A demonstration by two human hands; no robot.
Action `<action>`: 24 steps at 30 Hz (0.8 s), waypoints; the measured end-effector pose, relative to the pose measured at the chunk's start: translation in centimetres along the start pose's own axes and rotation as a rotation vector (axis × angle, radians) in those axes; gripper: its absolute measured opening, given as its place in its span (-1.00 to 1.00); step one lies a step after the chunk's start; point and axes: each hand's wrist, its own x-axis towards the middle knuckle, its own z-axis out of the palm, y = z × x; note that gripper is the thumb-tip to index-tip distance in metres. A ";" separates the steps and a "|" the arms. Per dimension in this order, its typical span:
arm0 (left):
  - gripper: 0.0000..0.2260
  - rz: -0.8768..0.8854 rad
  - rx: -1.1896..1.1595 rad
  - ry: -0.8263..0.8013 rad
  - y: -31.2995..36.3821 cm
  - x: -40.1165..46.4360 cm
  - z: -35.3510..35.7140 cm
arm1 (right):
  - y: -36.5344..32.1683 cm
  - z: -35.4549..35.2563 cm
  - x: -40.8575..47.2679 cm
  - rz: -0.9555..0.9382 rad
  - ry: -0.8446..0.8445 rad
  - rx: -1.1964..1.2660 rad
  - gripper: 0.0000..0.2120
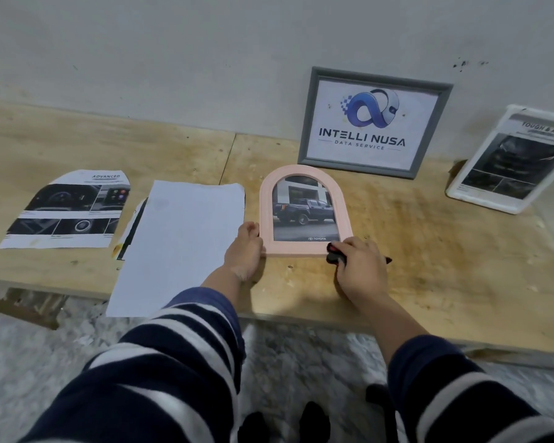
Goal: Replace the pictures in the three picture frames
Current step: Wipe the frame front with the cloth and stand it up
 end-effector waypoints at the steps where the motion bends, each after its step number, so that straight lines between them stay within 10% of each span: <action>1: -0.65 -0.001 0.002 0.004 -0.1 0.1 0.1 | -0.2 0.3 0.0 -0.005 -0.011 -0.046 -0.62; 17: -0.64 -0.031 -0.012 0.037 -0.5 1.1 0.6 | -3.9 3.8 0.0 -0.225 0.103 0.052 -0.62; 24: -0.66 -0.031 -0.053 0.033 -0.6 1.3 0.4 | -6.8 3.9 0.8 -0.208 -0.145 0.131 -0.54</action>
